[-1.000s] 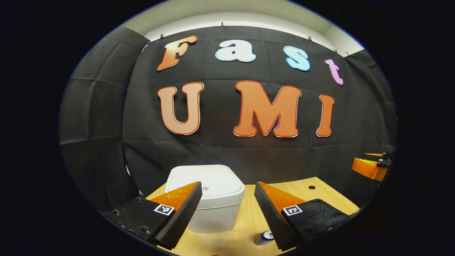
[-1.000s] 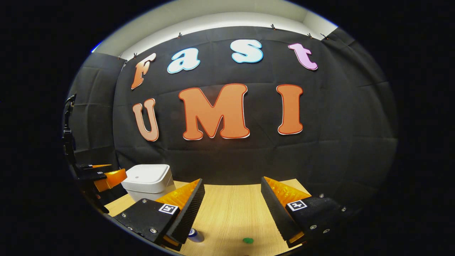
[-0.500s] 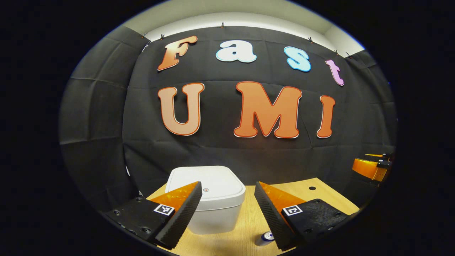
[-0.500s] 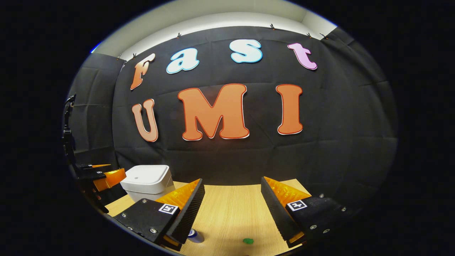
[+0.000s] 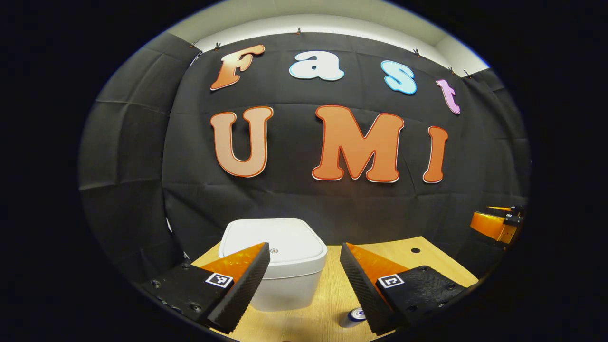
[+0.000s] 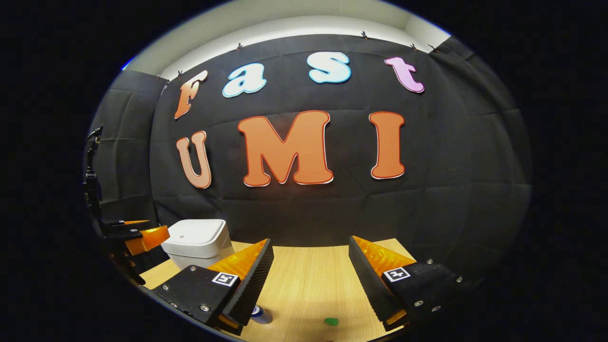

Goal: Press the lid of the desktop garbage bin to open it, pick up the crumpled paper on the desktop and throw it into the bin, then pick up the pop can on the desktop and drop it into the bin, and finally close the garbage bin lid.

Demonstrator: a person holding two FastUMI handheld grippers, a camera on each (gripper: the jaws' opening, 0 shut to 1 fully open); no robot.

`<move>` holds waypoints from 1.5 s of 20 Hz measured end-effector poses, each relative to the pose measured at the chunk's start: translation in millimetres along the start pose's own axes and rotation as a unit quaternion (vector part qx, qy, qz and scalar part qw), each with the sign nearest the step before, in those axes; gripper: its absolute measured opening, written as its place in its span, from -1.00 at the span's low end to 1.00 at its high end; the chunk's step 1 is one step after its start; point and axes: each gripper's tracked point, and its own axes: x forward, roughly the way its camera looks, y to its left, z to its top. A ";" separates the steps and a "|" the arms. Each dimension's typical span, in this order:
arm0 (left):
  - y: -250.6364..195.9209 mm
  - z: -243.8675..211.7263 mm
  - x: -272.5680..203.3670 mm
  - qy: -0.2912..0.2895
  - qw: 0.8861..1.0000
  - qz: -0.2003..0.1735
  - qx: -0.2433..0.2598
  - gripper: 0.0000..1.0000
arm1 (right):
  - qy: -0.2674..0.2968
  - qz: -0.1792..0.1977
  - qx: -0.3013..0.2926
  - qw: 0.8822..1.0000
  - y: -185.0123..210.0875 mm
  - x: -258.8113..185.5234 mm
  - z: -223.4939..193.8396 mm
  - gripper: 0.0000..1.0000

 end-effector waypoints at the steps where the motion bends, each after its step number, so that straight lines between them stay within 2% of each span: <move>1: -0.2 -0.3 -0.6 0.000 1.000 -0.001 0.000 0.89 | 0.000 0.000 0.000 1.000 0.0 0.4 0.1 1.00; 2: -0.5 -0.2 -0.4 0.001 1.000 -0.001 0.000 0.89 | 0.000 0.000 0.000 1.000 0.0 0.9 0.5 0.90; 5: 0.0 -2.3 0.6 0.004 1.000 -0.001 -0.001 0.89 | 0.001 0.000 0.001 1.000 -1.5 2.6 -0.9 0.90; 6: -0.4 -1.1 0.8 0.004 1.000 -0.001 -0.002 0.89 | 0.002 -0.001 0.001 1.000 -2.1 2.8 -1.4 1.00; 7: -0.4 -0.3 -0.1 0.003 1.000 -0.001 0.000 0.89 | 0.001 -0.001 0.002 1.000 -1.8 2.2 0.3 1.00; 8: -0.9 0.1 0.1 0.003 1.000 -0.002 0.001 0.89 | 0.001 -0.002 0.002 1.000 -2.5 2.8 0.1 0.90; 9: -2.0 0.2 0.1 0.002 1.000 -0.005 0.002 0.89 | 0.000 -0.002 0.002 1.000 -2.8 3.0 0.7 0.90; 10: -2.0 1.3 -0.1 0.001 1.000 -0.005 0.004 0.89 | -0.001 -0.002 0.002 1.000 -3.3 3.6 0.1 1.00; 12: 0.5 3.8 0.6 -0.004 1.000 0.002 0.005 0.89 | -0.001 -0.003 0.004 1.000 -4.1 3.1 0.1 1.00; 13: -0.6 3.7 1.1 -0.005 1.000 0.003 0.006 0.89 | -0.001 -0.003 0.007 1.000 -3.5 3.0 -0.3 0.90; 15: -0.7 3.7 1.1 -0.006 1.000 0.004 0.007 0.89 | 0.000 -0.003 0.009 1.000 -3.8 3.6 -0.1 0.90; 16: 0.2 3.9 1.7 -0.006 1.000 0.005 0.007 0.89 | -0.001 -0.005 0.009 1.000 -4.7 3.6 0.3 1.00; 22: 6.4 3.7 2.3 -0.007 1.000 0.013 0.011 0.87 | -0.001 -0.005 0.012 1.000 -5.7 4.4 0.8 1.00; 23: 8.0 4.6 2.7 -0.006 1.000 0.014 0.012 0.66 | -0.001 -0.007 0.012 1.000 -6.0 5.1 1.0 1.00; 24: 8.9 4.0 4.6 -0.006 1.000 0.016 0.011 0.62 | -0.003 -0.011 0.009 1.000 -8.2 5.3 1.2 1.00; 25: 11.5 4.3 4.7 -0.006 1.000 0.020 0.010 0.35 | -0.003 -0.013 0.005 1.000 -8.1 5.1 1.3 1.00; 26: 15.8 5.5 5.0 -0.009 0.999 0.031 0.011 0.31 | -0.003 -0.012 0.003 1.000 -6.7 5.1 1.5 0.90; 27: 19.7 7.7 4.8 -0.011 0.999 0.038 0.016 0.17 | -0.002 -0.011 0.004 1.000 -7.0 4.2 2.1 1.00; 28: 20.1 5.8 5.3 -0.009 0.999 0.039 0.018 0.07 | -0.002 -0.011 0.006 1.000 -7.3 4.3 1.6 1.00; 29: 21.1 2.7 6.5 -0.002 0.999 0.040 0.017 -0.12 | -0.001 -0.010 0.008 1.000 -7.1 5.1 1.2 0.90; 30: 22.9 -2.2 7.5 0.006 0.999 0.040 0.012 -0.23 | -0.001 -0.010 0.009 1.000 -6.9 5.4 1.1 1.00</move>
